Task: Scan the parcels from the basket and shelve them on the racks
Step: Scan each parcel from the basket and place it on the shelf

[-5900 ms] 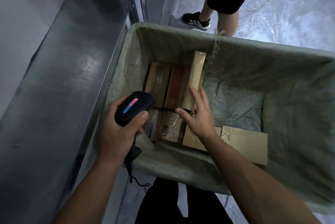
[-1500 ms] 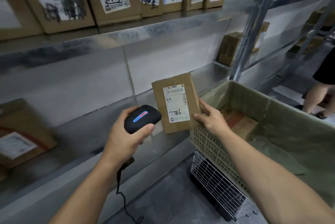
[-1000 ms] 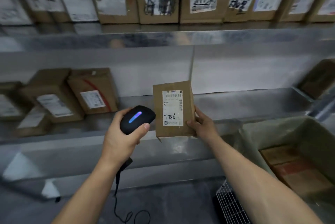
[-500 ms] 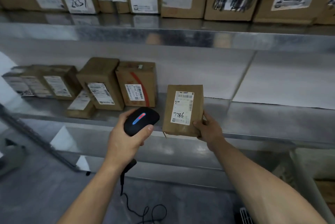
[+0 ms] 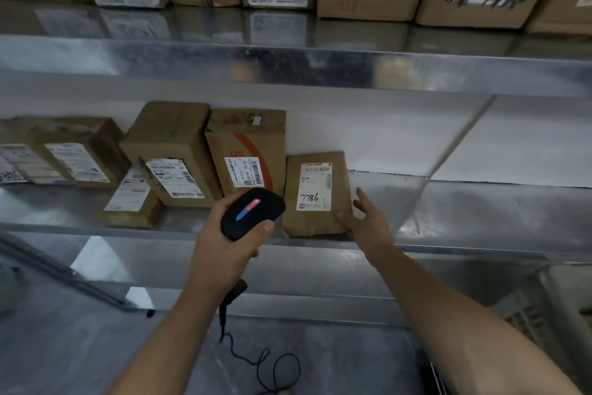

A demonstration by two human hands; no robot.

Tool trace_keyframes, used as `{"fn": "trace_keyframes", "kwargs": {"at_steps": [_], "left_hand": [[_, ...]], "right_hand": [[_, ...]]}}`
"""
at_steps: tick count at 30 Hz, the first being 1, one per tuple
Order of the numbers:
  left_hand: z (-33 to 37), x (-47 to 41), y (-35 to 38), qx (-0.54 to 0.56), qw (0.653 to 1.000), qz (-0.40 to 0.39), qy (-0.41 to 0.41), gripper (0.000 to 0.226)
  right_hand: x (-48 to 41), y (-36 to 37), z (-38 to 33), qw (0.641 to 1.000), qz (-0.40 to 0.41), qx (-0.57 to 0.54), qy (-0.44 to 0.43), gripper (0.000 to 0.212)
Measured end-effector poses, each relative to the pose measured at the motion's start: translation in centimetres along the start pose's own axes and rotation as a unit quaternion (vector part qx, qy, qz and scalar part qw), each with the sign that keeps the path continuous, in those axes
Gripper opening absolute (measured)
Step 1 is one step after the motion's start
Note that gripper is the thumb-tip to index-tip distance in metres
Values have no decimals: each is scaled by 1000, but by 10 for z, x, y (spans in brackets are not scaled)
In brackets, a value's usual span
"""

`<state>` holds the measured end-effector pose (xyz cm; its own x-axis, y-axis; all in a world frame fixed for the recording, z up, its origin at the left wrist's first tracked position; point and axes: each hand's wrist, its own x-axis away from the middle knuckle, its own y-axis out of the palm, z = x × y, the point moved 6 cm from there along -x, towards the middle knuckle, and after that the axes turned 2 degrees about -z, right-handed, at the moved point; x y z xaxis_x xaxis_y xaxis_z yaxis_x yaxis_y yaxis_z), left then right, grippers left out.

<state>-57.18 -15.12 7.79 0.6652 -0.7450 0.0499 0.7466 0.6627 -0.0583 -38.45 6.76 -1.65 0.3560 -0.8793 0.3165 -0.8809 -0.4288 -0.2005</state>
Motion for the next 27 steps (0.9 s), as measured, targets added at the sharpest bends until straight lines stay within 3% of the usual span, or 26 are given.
{"fn": "trace_keyframes", "kwargs": {"at_steps": [4,10,15,23,27], "left_hand": [[-1,-11,-3,9,1000,-10,-3,54],[-6,-24,-5,12,1000,-25,-3,51],[-9,-29,-6,19,999,-35,-3,66],[-14,-29,-4,22,998,-55,7,67],[-9,-26,9,10,998,-66,11,55]], "right_hand": [[4,14,-5,994,-55,93,-25,86],[2,17,0,975,-54,213,-35,95],[-2,17,0,956,-40,288,-33,94],[-7,19,9,941,-47,335,-30,93],[-1,12,7,957,-66,273,-70,89]]}}
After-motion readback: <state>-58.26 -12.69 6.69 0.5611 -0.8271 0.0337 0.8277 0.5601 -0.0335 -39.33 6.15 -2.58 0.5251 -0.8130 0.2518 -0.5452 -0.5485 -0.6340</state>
